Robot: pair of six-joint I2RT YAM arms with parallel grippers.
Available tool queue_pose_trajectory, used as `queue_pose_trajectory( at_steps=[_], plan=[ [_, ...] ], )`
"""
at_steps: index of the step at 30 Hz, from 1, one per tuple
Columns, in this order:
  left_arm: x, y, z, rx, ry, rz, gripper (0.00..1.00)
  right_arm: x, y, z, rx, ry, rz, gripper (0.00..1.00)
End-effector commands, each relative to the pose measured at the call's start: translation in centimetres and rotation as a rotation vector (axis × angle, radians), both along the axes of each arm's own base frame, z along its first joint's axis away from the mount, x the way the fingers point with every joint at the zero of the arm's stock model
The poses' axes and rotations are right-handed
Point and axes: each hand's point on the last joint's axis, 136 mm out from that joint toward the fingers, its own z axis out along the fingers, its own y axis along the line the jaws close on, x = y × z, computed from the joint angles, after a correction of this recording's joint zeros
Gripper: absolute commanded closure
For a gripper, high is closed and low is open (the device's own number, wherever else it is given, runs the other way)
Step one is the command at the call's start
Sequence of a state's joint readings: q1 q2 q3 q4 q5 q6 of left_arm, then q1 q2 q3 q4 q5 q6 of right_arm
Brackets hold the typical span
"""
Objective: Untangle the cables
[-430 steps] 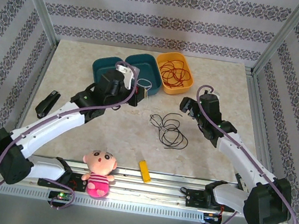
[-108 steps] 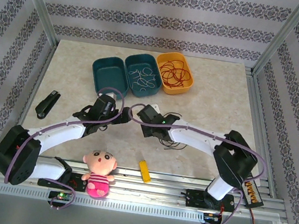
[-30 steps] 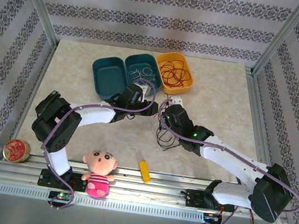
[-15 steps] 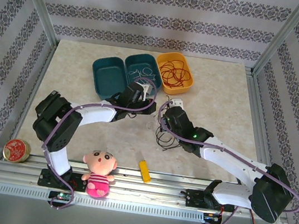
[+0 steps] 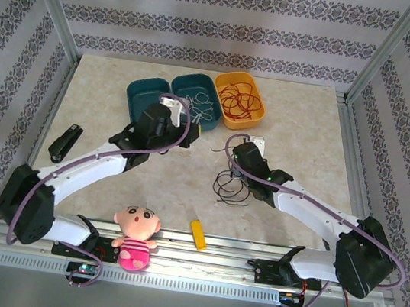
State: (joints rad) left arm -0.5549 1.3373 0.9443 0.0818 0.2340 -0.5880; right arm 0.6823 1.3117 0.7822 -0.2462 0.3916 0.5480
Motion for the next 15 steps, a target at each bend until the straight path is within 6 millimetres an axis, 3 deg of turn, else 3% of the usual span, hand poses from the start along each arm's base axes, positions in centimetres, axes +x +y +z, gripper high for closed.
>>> queue_pose_trajectory(
  at_steps=[1,7,13,15],
  plan=[
    [-0.4,3.2,2.0,0.074,-0.066,0.079,1.0,-0.3,-0.9,-1.4,-0.022,0.048,-0.04,1.0],
    [-2.7,8.3,10.3,0.118,-0.287,0.212,1.0,-0.1,-1.6,-2.9,-0.029,0.094,-0.069,1.0],
    [-3.5,10.3,14.8,0.175,-0.403,0.257,1.0,0.2,-0.5,-2.9,0.009,0.09,-0.041,1.0],
    [-3.6,11.8,16.9,0.227,-0.445,0.314,1.0,0.3,-0.6,-2.9,0.005,0.09,-0.044,1.0]
  ],
)
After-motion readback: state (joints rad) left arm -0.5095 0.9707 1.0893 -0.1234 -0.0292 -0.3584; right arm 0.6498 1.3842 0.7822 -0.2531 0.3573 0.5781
